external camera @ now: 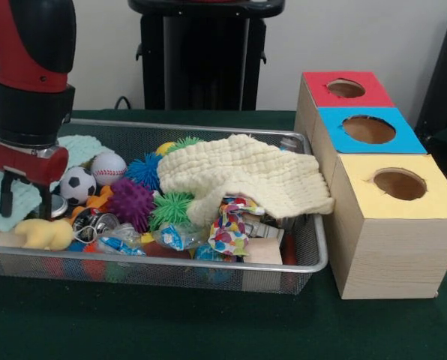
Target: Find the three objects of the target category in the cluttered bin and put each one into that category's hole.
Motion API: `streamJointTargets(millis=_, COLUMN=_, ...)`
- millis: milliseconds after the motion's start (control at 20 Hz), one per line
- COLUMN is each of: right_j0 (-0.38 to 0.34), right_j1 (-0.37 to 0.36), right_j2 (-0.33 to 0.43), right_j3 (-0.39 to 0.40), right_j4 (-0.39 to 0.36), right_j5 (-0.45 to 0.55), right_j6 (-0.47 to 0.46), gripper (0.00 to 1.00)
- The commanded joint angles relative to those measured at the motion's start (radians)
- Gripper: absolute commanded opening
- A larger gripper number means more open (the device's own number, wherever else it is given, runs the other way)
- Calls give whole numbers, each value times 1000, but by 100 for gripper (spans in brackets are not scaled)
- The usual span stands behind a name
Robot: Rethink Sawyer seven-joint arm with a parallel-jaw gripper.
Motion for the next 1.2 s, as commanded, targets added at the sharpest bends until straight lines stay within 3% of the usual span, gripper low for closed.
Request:
streamJointTargets(millis=50, right_j0=99, right_j1=-43, right_j2=68, right_j3=19, right_j4=71, right_j5=170, right_j6=39, gripper=100)
streamJointTargets(millis=350, right_j0=206, right_j1=-97, right_j2=23, right_j3=-25, right_j4=137, right_j5=304, right_j6=87, gripper=100)
streamJointTargets(millis=750, right_j0=242, right_j1=-71, right_j2=-34, right_j3=-34, right_j4=126, right_j5=235, right_j6=102, gripper=100)
streamJointTargets(millis=1000, right_j0=235, right_j1=-77, right_j2=-50, right_j3=60, right_j4=130, right_j5=143, right_j6=151, gripper=100)
streamJointTargets(millis=1200, right_j0=242, right_j1=-73, right_j2=-87, right_j3=56, right_j4=89, right_j5=140, right_j6=124, gripper=100)
